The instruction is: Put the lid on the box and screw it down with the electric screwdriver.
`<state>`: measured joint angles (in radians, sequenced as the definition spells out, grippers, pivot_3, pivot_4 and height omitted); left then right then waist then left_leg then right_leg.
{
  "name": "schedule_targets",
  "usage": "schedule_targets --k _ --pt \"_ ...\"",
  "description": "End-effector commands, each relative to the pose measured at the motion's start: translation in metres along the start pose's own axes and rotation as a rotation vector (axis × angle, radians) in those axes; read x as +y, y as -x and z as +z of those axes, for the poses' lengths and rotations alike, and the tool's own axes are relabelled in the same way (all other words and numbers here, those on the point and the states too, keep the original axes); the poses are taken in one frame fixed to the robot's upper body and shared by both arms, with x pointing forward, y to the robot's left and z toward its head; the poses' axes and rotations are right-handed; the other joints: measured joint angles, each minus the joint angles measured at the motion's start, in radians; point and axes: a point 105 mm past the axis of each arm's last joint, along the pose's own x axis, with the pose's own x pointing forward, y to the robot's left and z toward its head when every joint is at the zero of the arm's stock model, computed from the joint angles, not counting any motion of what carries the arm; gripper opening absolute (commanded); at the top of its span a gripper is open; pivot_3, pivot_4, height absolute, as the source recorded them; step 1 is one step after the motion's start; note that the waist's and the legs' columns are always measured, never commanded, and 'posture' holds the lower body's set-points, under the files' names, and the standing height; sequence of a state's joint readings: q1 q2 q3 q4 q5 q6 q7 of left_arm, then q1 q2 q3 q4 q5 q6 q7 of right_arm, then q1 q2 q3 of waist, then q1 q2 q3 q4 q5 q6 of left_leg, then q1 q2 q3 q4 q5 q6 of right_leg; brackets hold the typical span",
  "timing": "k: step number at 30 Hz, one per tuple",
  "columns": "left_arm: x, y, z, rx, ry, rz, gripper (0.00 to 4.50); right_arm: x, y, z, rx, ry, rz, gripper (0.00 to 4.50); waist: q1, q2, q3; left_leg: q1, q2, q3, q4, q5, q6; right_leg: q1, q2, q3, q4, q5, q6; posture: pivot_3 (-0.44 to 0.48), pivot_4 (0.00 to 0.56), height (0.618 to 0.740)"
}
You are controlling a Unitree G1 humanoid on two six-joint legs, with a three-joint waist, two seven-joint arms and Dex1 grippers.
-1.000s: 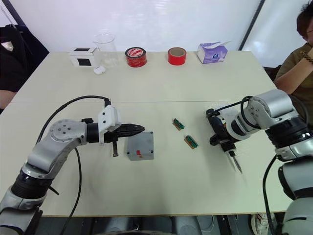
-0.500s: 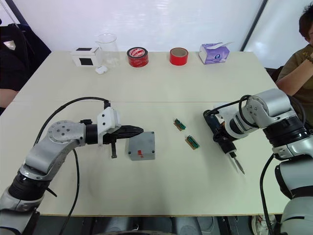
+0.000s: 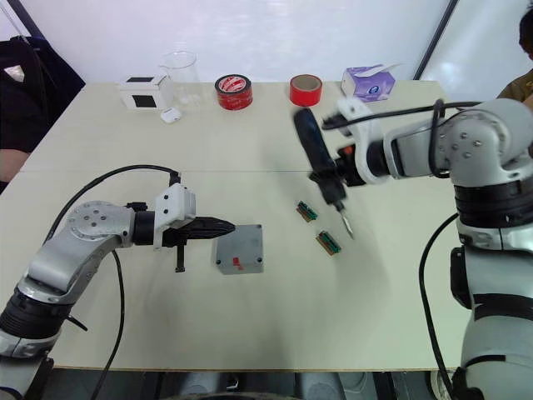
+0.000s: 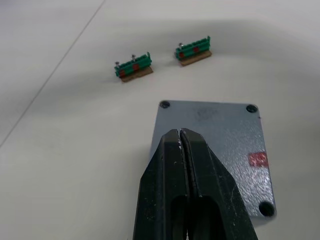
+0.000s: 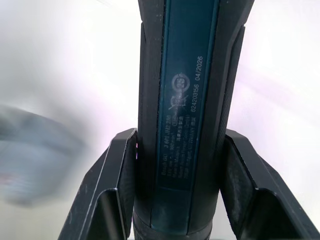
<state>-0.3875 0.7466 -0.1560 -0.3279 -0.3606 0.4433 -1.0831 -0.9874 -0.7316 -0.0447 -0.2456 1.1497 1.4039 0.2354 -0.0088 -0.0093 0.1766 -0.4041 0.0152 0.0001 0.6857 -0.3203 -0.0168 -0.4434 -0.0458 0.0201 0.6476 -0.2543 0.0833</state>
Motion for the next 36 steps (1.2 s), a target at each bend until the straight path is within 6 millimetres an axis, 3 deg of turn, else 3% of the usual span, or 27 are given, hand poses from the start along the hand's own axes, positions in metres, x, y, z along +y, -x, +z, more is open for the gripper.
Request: schedule_targets --k 1,4,11,21,36 --pt "-0.003 0.000 -0.001 0.013 -0.036 -0.025 0.00 0.034 0.015 0.030 -0.300 0.142 0.106 1.72 0.002 0.000 0.000 -0.001 -0.001 0.000 0.000 0.000 0.000 0.000 -0.001 0.000 0.000 0.000 0.000 0.000 0.150 0.739" --pt "-0.001 -0.003 -0.008 0.019 -0.015 -0.021 0.00 0.044 0.016 0.031 -0.456 0.205 0.102 1.72 -0.001 0.000 0.000 -0.003 -0.003 0.001 0.005 0.000 0.000 0.001 -0.003 0.000 -0.001 0.002 0.004 0.000 0.150 0.739" --pt "-0.001 -0.008 -0.016 0.017 0.010 -0.039 0.00 0.059 0.007 0.011 -0.650 0.247 0.130 1.72 -0.004 0.000 0.000 -0.001 -0.003 0.000 0.012 0.000 0.000 0.005 -0.002 0.000 0.001 0.004 0.007 0.000 0.150 0.739" --pt "0.000 -0.021 -0.020 0.030 0.022 -0.057 0.00 0.063 -0.015 -0.022 -0.657 0.211 0.119 1.72 -0.004 0.000 0.000 0.006 -0.002 0.000 0.012 0.000 0.000 0.009 0.001 0.001 0.002 0.004 0.006 0.000 0.150 0.739" --pt "0.002 -0.023 -0.029 0.062 0.033 -0.058 0.00 0.051 -0.030 -0.043 -0.635 0.206 0.052 1.72 -0.004 0.000 0.000 0.014 -0.003 0.000 0.012 0.000 0.000 0.017 0.001 0.001 0.002 0.004 0.006 0.000 0.150 0.739"
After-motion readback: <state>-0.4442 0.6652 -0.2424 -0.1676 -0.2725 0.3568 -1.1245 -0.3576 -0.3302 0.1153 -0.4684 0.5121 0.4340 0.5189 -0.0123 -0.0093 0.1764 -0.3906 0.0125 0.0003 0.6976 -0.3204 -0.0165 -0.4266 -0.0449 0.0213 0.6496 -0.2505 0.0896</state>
